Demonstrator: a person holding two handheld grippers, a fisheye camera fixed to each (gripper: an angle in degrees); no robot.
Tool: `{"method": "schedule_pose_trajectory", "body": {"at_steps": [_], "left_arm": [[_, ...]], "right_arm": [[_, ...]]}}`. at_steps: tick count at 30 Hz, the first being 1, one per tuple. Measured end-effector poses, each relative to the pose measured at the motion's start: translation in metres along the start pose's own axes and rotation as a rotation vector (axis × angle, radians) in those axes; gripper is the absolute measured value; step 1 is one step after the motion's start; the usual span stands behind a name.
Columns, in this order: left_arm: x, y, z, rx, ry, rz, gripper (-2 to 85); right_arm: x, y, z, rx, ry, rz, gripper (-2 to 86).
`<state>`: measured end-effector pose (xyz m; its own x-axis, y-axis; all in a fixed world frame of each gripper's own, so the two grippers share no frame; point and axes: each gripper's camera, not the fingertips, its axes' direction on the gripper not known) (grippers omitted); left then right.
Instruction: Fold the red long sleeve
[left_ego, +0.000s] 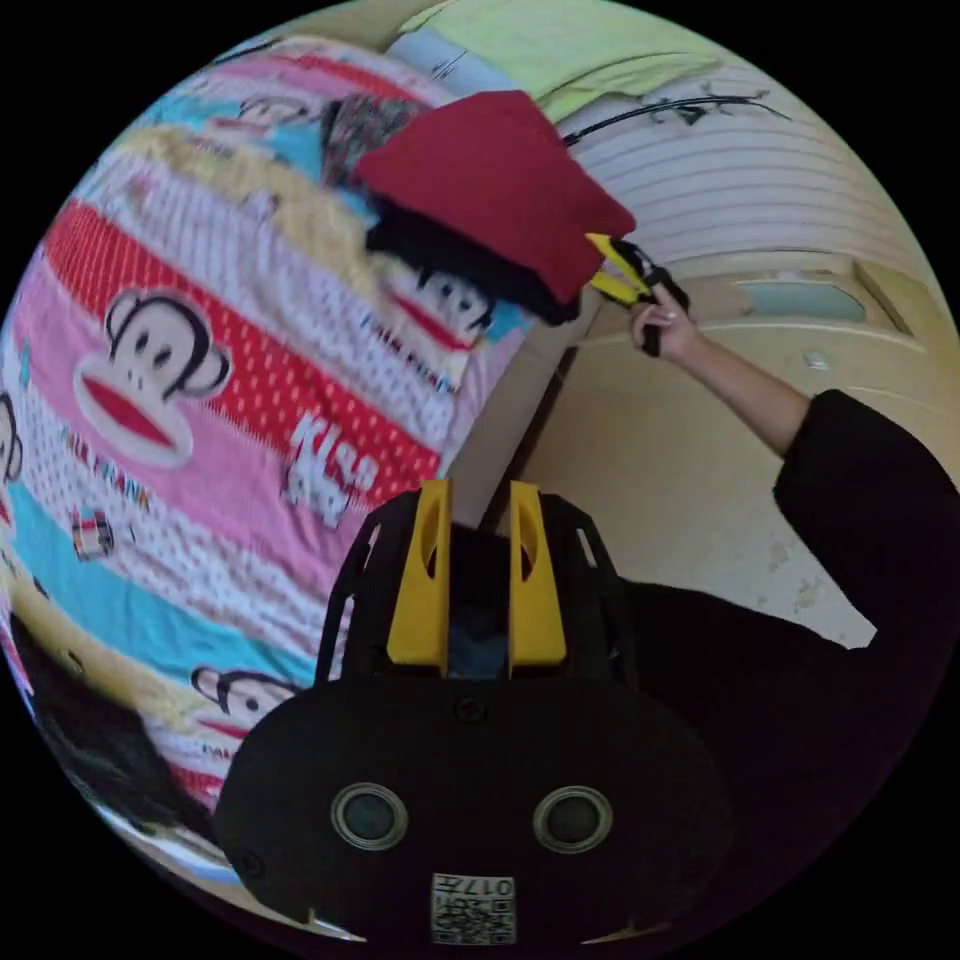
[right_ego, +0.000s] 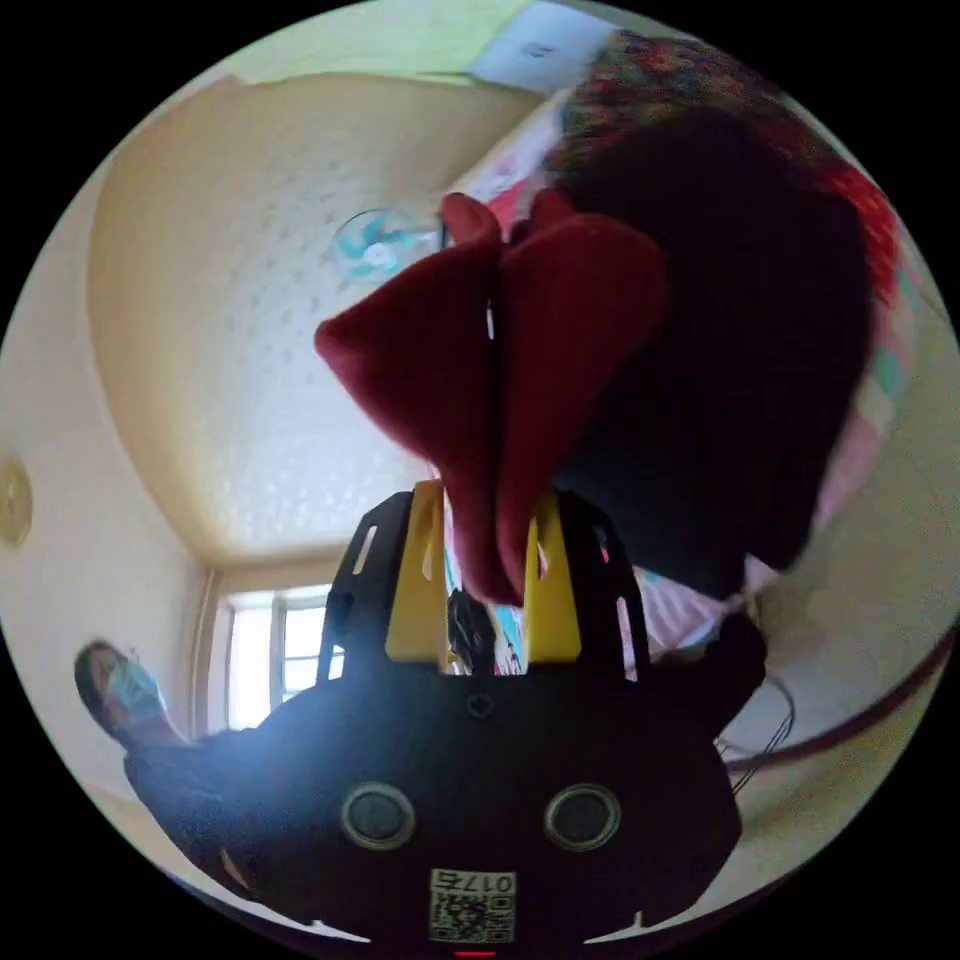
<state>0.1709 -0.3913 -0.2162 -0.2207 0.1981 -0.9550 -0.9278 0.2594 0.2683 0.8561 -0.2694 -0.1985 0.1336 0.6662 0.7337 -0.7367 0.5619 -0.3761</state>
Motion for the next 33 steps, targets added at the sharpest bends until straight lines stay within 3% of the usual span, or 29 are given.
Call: {"method": "schedule_pose_trajectory", "body": {"at_steps": [3, 5, 6, 9, 11, 16, 18, 21, 24, 29, 30, 33], "left_arm": [[-0.114, 0.094, 0.064, -0.342, -0.041, -0.442, 6.7], [-0.177, 0.226, 0.079, -0.58, -0.089, -0.956, 4.1], [-0.185, 0.261, 0.077, -0.61, -0.097, -1.084, 2.6], [-0.18, 0.402, 0.063, -0.422, 0.175, -1.401, -0.2], [-0.157, 0.487, 0.063, -0.149, 0.421, -1.578, -0.4], [-0.101, 0.555, 0.109, 0.314, 0.724, -1.676, -0.5], [-0.087, 0.556, 0.131, 0.364, 0.754, -1.691, -0.4], [-0.082, 0.544, 0.146, 0.234, 0.65, -1.637, -0.2], [-0.1, 0.541, 0.112, 0.283, 0.539, -1.515, 1.0], [-0.11, 0.529, -0.052, 0.878, 0.288, -1.102, 7.7], [-0.109, 0.526, -0.072, 0.908, 0.24, -1.076, 7.9], [-0.107, 0.508, -0.15, 0.956, 0.036, -1.118, 11.3]], "right_arm": [[0.091, 0.078, -0.016, 0.111, 0.004, 0.292, 4.3], [0.122, 0.13, -0.006, 0.206, 0.014, 0.383, 2.2], [0.139, 0.16, 0.012, 0.22, -0.005, 0.423, 1.5], [0.165, 0.215, 0.083, 0.104, -0.013, 0.488, 0.7], [0.165, 0.232, 0.134, -0.002, 0.084, 0.52, 0.5], [0.116, 0.209, 0.296, -0.196, 0.14, 0.388, 0.3], [0.064, 0.184, 0.395, -0.332, 0.133, 0.255, 0.2], [-0.028, 0.175, 0.525, -0.551, 0.152, -0.001, 0.2], [-0.121, 0.216, 0.635, -0.764, 0.282, -0.327, 0.2], [-0.189, 0.359, 0.723, -0.863, 0.703, -0.867, 0.4], [-0.19, 0.395, 0.725, -0.832, 0.751, -0.973, 0.4], [-0.188, 0.469, 0.691, -0.711, 0.551, -1.282, 0.4]]}}
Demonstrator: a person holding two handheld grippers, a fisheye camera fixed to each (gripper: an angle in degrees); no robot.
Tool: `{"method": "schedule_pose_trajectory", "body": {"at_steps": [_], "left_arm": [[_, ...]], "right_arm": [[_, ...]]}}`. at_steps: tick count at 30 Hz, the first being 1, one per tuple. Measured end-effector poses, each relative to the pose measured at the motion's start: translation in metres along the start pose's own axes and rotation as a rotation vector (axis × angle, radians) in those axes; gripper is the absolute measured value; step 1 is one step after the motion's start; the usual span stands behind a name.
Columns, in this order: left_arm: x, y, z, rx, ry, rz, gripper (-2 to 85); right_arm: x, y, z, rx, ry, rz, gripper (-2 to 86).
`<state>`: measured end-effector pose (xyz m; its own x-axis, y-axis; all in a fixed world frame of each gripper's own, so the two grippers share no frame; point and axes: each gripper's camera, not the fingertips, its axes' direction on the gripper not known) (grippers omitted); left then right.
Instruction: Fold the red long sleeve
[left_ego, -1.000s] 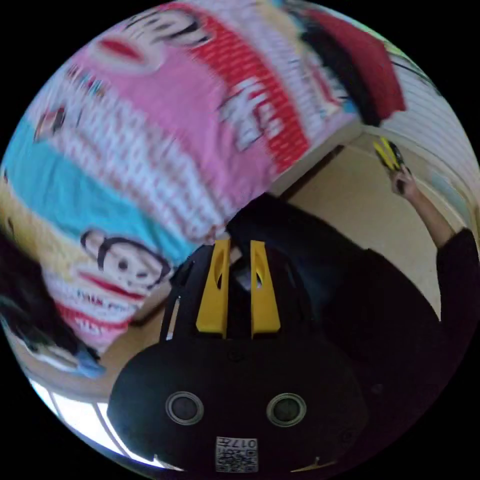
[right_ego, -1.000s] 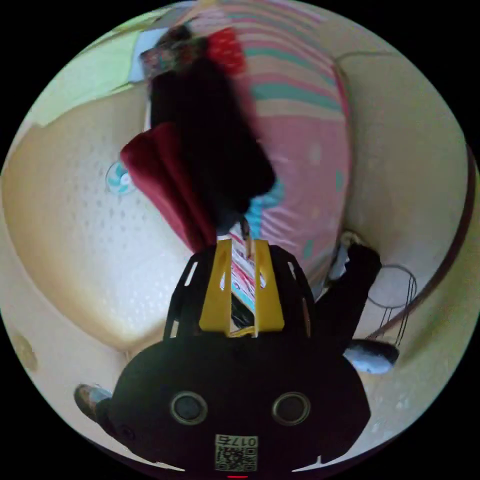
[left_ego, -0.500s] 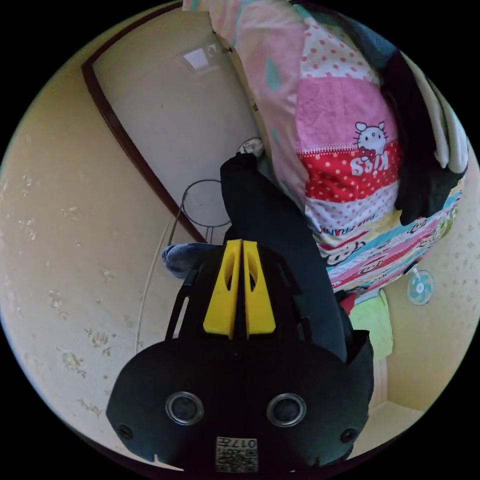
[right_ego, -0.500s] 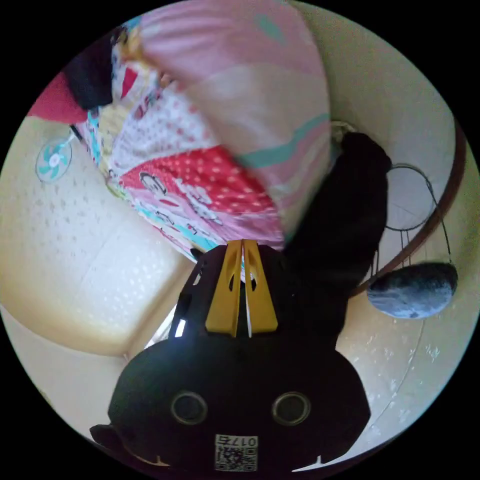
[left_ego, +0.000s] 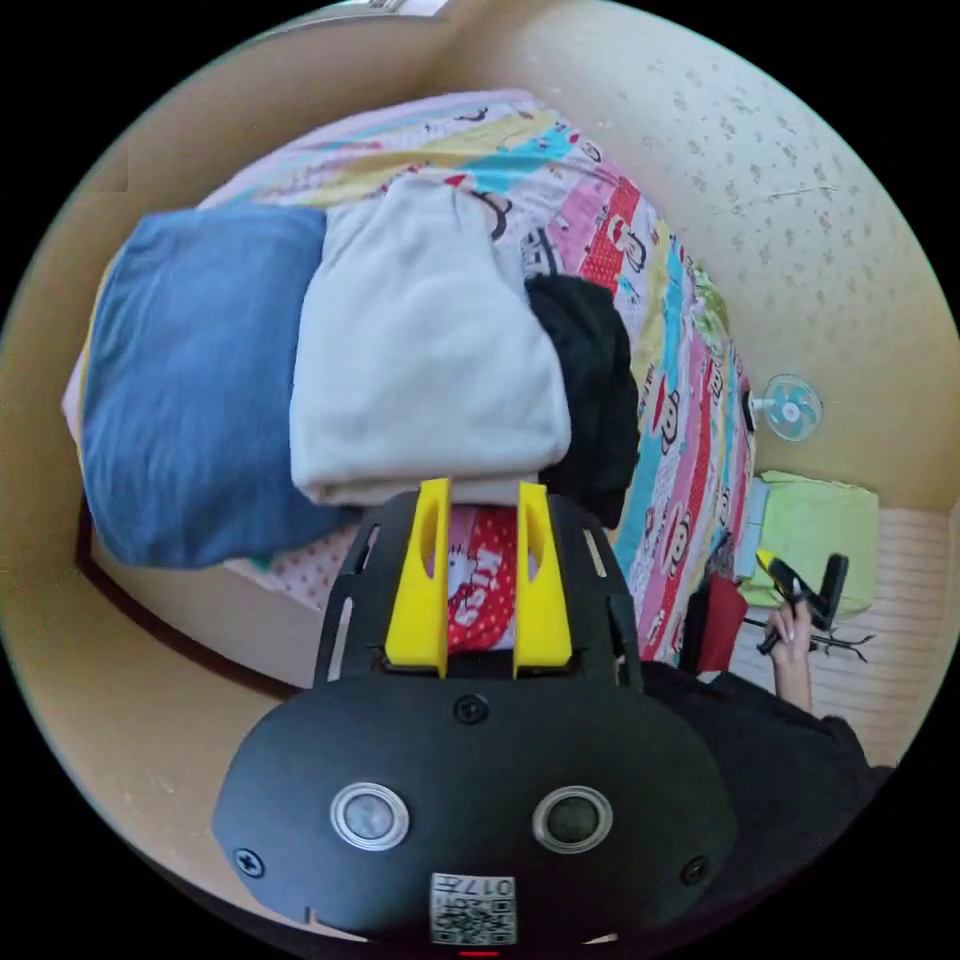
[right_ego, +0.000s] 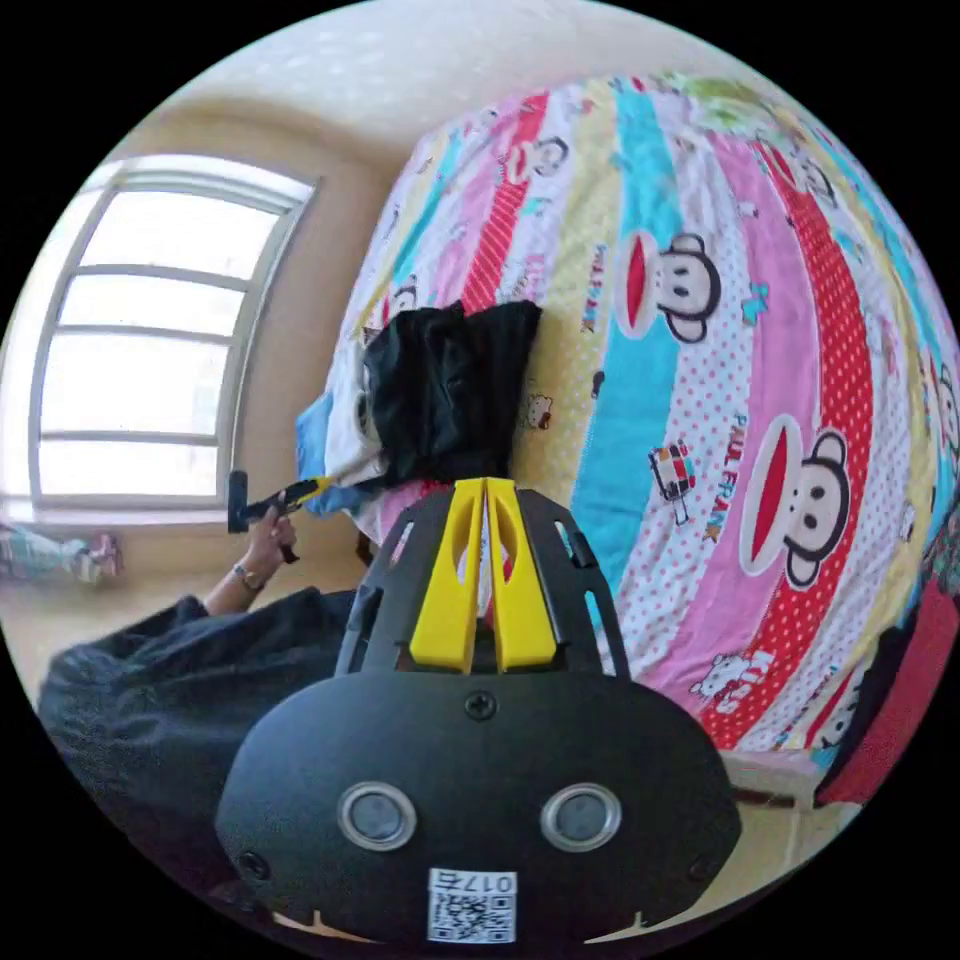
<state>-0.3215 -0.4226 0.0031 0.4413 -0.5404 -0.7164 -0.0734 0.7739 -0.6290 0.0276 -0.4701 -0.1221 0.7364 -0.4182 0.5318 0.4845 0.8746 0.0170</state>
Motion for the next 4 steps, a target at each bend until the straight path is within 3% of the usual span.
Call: {"method": "schedule_pose_trajectory", "body": {"at_steps": [2, 4], "left_arm": [[0.036, -0.032, -0.005, 0.054, -0.011, 0.034, 13.4], [0.058, -0.055, 0.014, -0.026, -0.002, 0.053, 14.7]], "right_arm": [[-0.019, 0.028, -0.005, 0.079, 0.08, -0.018, 0.4], [-0.02, 0.053, -0.008, 0.083, 0.166, 0.047, 0.4]]}}
